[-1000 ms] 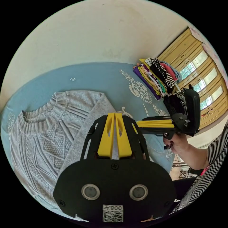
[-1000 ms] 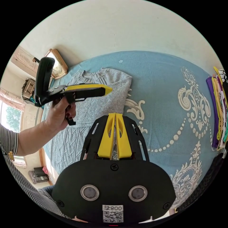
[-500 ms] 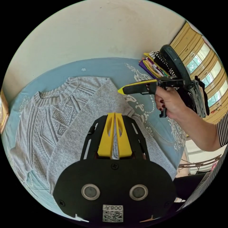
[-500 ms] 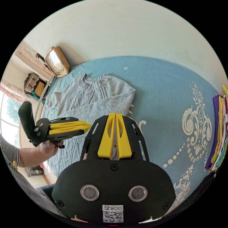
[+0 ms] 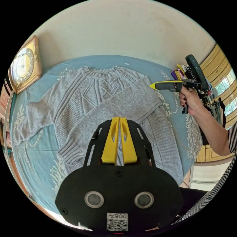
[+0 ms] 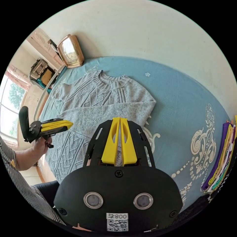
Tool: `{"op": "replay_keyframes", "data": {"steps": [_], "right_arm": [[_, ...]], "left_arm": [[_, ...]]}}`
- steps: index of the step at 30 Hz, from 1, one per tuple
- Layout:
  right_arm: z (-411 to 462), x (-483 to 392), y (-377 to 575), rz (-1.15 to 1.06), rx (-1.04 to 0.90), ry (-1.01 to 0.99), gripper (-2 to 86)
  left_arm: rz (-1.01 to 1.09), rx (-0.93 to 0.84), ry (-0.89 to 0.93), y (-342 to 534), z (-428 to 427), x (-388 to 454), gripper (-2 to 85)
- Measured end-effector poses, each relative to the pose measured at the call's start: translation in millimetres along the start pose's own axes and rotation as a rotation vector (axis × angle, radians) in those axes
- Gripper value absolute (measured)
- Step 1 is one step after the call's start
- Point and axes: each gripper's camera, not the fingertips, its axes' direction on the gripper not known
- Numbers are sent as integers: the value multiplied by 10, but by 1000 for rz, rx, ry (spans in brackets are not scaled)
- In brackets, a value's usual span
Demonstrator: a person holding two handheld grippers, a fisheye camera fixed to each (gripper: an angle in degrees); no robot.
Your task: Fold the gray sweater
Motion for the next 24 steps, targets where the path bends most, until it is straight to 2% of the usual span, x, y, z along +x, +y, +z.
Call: {"op": "replay_keyframes", "data": {"steps": [4,5,7,12,17,22,24], "right_arm": [[403,-169,-32,-72,-106,-34,2],[583,-173,-46,-78,-149,-31,2],[619,-145,-81,-63,-137,-32,2],[478,-208,-182,-98,-120,-43,4],[595,-516,-563,-213,-108,-201,14],[959,-1113,-1199,-367,-118,-385,25],[1206,-1415,-1442,-424,-150,-450,25]], "left_arm": [[-117,-102,-112,258,70,-537,5],[-128,-46,-64,318,28,-639,5],[-178,-61,0,335,-32,-795,6],[-410,140,2,694,-663,-1484,13],[-824,341,60,1473,-1224,-3063,51],[-1008,422,108,1817,-1459,-4090,79],[-1049,402,120,1856,-1465,-4366,80]]}}
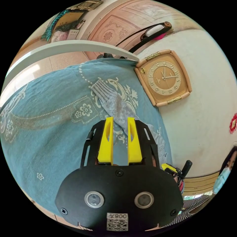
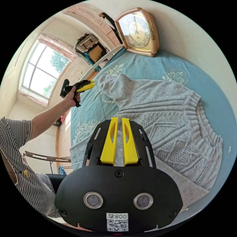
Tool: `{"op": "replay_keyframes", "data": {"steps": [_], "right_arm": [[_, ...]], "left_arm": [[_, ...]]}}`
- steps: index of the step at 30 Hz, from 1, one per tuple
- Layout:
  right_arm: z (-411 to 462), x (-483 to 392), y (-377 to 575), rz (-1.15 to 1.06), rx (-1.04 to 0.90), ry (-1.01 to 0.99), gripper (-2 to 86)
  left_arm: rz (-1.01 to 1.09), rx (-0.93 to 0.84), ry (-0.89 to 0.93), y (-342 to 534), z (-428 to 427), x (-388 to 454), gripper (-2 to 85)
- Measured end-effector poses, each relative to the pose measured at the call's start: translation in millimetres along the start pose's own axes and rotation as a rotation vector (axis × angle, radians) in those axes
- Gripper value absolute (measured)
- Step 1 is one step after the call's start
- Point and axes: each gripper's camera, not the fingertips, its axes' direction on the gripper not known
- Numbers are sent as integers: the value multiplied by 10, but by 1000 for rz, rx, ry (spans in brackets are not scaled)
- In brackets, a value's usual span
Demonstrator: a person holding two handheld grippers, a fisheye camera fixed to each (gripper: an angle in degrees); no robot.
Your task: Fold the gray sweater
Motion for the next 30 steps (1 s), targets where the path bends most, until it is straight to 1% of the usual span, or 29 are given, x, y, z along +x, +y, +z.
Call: {"op": "replay_keyframes", "data": {"steps": [2,5,7,10,12,14,15,17,18,20,21,23,27,30], "right_arm": [[225,-17,-182,-28,-42,-34,24],[566,33,-285,-33,-121,-55,20],[710,102,-256,-20,-157,-50,17],[711,274,-160,13,-124,-67,10],[643,456,-133,50,-111,-120,12],[571,556,-125,63,-103,-145,19],[509,620,-127,74,-92,-171,28],[395,729,-132,98,-56,-236,44],[311,804,-142,117,-25,-291,56],[197,948,-154,160,31,-384,73],[140,1064,-157,195,63,-456,83],[95,1247,-148,249,88,-536,90],[123,1726,2,398,117,-724,104],[124,1943,117,468,128,-779,107]], "left_arm": [[-62,-4,-52,-207,11,-200,79],[-142,10,-8,-345,82,-406,70],[-145,17,-39,-365,120,-429,51],[-96,39,-29,-304,90,-378,39],[-2,70,8,-192,23,-220,35],[153,48,86,-1,-33,94,32],[196,40,96,62,-45,189,31],[391,-1,97,400,-45,604,30],[436,-15,95,505,-31,698,29],[587,-77,65,987,92,1007,28],[617,-94,48,1105,134,1062,28],[693,-138,9,1525,281,1187,26],[731,-135,-45,1955,377,1232,25],[772,-135,-86,2227,419,1271,24]]}}
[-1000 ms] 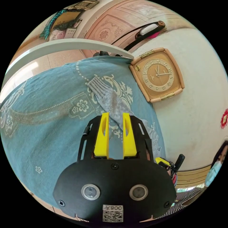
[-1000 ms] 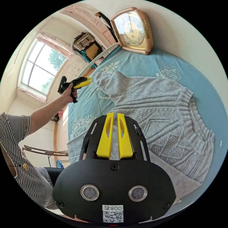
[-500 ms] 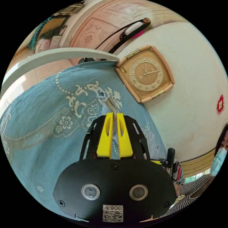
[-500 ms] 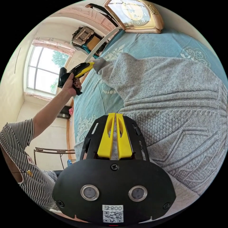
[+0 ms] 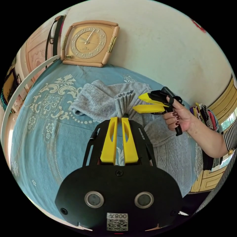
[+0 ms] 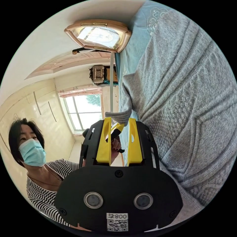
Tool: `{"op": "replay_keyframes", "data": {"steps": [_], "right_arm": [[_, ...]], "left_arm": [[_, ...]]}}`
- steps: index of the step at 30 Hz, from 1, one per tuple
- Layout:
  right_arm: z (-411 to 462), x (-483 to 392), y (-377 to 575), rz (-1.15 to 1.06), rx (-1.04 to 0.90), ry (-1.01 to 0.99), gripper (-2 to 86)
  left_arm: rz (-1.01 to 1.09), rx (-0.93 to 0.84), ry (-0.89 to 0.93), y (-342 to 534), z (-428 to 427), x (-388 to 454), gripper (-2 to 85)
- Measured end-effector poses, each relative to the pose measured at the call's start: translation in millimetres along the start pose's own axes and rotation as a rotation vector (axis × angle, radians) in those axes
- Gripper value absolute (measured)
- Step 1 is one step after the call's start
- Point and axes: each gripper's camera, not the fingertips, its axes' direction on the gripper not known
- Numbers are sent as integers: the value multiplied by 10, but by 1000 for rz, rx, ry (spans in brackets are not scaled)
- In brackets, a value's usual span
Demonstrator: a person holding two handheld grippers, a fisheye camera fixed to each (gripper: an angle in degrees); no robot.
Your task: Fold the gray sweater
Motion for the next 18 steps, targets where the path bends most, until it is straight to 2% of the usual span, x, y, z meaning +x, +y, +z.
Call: {"op": "replay_keyframes", "data": {"steps": [9,18], "right_arm": [[-77,178,-136,99,-84,-11,92],[-125,-164,-99,-3,-152,1,25]], "left_arm": [[145,-49,-130,258,152,553,23],[178,-29,-164,388,142,911,24]]}}
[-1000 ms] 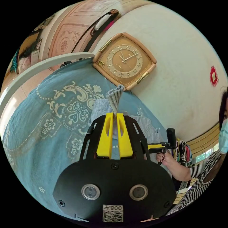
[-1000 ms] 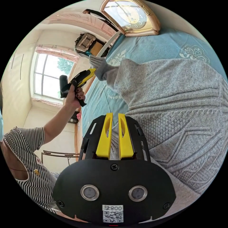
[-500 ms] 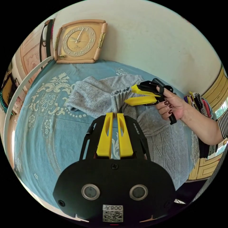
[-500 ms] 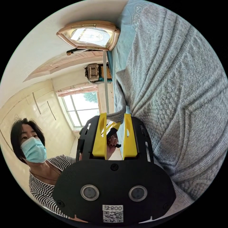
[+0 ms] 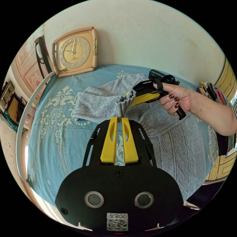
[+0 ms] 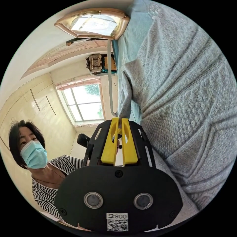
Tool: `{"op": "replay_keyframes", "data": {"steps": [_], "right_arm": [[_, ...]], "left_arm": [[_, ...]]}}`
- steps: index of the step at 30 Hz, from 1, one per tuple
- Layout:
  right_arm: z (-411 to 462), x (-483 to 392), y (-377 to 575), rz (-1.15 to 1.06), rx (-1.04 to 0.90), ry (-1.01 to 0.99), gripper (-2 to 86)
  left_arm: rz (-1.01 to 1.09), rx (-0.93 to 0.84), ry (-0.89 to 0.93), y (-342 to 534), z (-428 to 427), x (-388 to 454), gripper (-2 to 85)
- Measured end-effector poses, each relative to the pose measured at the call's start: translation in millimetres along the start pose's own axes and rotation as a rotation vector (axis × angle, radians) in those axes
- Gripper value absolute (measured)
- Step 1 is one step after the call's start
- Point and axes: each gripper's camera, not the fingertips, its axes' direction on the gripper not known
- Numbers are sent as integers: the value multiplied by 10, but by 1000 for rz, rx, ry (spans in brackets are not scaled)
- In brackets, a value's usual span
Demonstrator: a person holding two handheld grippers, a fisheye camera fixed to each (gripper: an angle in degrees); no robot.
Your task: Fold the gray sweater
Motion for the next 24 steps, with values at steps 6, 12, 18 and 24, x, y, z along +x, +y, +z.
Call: {"op": "replay_keyframes", "data": {"steps": [6,12,18,24], "right_arm": [[-515,-606,399,-151,28,26,18],[-1138,-787,1164,-148,104,62,15],[-1577,-605,1958,-41,210,91,15],[-1704,-497,2422,12,273,134,15]], "left_arm": [[80,115,101,-164,-278,435,25],[187,134,264,-281,-173,1138,24],[239,81,409,-319,124,1704,26],[333,24,450,-376,339,2176,26]]}}
